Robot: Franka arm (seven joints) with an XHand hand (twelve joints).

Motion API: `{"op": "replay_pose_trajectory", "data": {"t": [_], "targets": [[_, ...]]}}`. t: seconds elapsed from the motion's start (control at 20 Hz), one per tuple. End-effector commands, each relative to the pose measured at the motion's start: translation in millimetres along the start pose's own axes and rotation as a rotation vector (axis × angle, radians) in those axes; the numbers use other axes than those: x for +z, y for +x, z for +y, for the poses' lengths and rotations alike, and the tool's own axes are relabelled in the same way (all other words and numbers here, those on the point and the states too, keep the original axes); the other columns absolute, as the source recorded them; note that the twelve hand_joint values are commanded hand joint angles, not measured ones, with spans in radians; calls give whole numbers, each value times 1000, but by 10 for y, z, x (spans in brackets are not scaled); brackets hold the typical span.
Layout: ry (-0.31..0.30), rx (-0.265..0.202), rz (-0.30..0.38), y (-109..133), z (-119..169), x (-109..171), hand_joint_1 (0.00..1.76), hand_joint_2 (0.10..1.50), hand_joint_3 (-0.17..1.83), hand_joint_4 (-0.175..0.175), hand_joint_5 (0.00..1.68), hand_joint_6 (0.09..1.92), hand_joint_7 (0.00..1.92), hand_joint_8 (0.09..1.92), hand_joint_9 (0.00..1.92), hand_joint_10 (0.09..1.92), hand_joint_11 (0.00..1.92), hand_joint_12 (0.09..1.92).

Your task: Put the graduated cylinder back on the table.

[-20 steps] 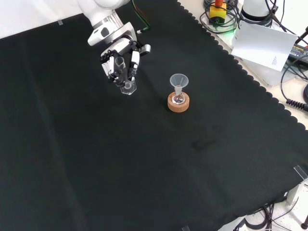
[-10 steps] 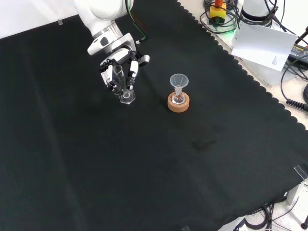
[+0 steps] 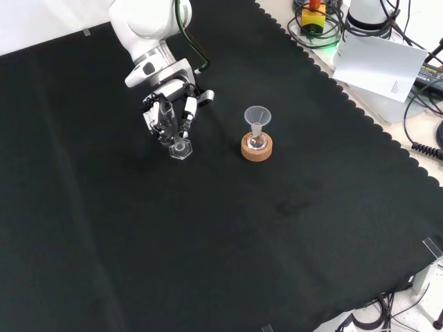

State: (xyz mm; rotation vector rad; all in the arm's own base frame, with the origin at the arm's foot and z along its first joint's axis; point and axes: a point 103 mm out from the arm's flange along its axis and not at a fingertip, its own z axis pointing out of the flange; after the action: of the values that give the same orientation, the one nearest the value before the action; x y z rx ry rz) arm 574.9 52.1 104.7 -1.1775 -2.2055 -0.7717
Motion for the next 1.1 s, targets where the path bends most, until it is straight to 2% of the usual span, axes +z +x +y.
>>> {"op": "replay_pose_trajectory", "data": {"t": [0.05,0.45,0.7,0.85,1.1], "targets": [[-14,0,5,-50,26,68,1122,1214,-175,-110,969,1055,1238,188,1388,87,1337,667],[-20,5,8,-95,-7,90,1120,1216,-157,-121,947,1082,1176,215,1351,87,1291,707],[-5,10,11,-114,-10,128,1107,1181,-33,-123,897,1143,999,465,1301,87,1202,785],[-3,17,7,-115,-18,129,1094,1179,-7,-106,878,1170,854,587,1227,87,1069,864],[14,23,7,-97,-48,191,1087,1184,1,-102,861,1192,771,644,1183,87,969,927]]}}
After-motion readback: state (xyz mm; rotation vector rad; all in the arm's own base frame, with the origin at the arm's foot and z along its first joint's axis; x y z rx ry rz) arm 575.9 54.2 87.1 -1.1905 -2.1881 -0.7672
